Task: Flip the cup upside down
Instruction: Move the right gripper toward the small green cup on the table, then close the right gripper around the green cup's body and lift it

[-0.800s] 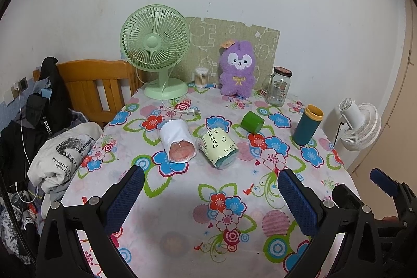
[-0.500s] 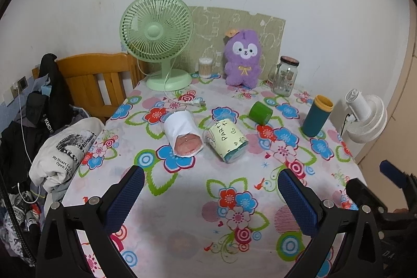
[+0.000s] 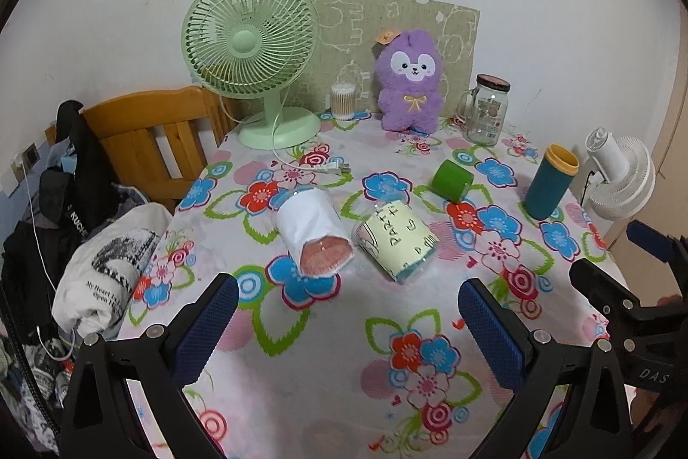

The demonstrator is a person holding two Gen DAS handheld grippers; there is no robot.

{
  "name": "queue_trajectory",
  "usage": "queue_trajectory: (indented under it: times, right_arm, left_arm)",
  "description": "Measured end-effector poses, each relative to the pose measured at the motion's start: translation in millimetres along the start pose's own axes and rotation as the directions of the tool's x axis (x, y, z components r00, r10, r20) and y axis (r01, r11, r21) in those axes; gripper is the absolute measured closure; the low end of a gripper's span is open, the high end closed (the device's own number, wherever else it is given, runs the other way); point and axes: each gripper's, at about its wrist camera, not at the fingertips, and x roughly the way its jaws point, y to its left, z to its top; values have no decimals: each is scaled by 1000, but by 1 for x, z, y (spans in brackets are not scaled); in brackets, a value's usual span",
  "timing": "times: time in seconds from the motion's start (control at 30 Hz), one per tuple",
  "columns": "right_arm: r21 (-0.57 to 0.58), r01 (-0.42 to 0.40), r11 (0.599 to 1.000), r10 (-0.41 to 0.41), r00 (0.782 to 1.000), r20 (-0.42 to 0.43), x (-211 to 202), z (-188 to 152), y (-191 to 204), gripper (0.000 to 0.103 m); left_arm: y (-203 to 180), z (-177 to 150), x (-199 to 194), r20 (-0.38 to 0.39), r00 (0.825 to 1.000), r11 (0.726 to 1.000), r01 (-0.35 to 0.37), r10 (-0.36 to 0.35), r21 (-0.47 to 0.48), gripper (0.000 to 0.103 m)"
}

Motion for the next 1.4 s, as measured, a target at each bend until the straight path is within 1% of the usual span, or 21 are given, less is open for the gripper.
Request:
queue_trajectory:
  times: [0.1, 0.2, 0.3, 0.33, 0.43, 0.57, 0.7, 0.8, 0.87, 0.97, 1.1, 1.2, 1.4]
  right_arm:
    - [8, -22, 1000, 22, 999, -48, 22, 8, -4, 0]
    - [34, -66, 997, 70, 993, -100, 47, 16, -12, 0]
    - [31, -75, 997, 78, 988, -133, 66, 22, -16, 0]
    - [24, -78, 997, 81, 986, -145, 74, 25, -18, 0]
    - [14, -82, 997, 84, 981, -174, 93, 31, -21, 0]
    - [6, -89, 996, 88, 975, -204, 118, 39, -25, 0]
    - [-8, -87, 996, 83, 970, -228, 138, 42, -26, 0]
    - [13, -113, 994, 113, 961, -253, 153, 44, -29, 0]
    - [18, -115, 993, 116, 956, -270, 164, 44, -29, 0]
    - [17, -109, 994, 109, 954, -279, 179, 46, -30, 0]
    - [13, -113, 994, 112, 950, -293, 199, 51, -36, 0]
    - [7, -118, 993, 114, 942, -316, 214, 56, -40, 0]
    - [29, -190, 981, 188, 914, -360, 238, 61, -45, 1]
  left_arm:
    - [0, 9, 12, -7, 1000, 1000, 5, -5, 21, 0]
    - [-2, 15, 26, -29, 999, 999, 25, -24, 42, 0]
    - [-3, 20, 46, -89, 993, 995, 82, -77, 55, 0]
    - [-3, 21, 51, -99, 992, 994, 88, -82, 60, 0]
    - [-6, 28, 64, -112, 991, 993, 86, -77, 82, 0]
    - [-11, 38, 76, -123, 988, 986, 112, -97, 125, 0]
    - [-18, 45, 93, -136, 988, 970, 106, -77, 220, 0]
    - [-24, 49, 108, -155, 985, 948, 119, -76, 294, 0]
    - [-26, 53, 118, -164, 983, 942, 129, -81, 310, 0]
    - [-29, 59, 133, -181, 980, 937, 138, -82, 322, 0]
    - [-36, 68, 152, -194, 976, 916, 161, -93, 367, 0]
    - [-41, 73, 164, -212, 972, 904, 179, -101, 388, 0]
    - [-53, 81, 186, -249, 962, 871, 217, -114, 440, 0]
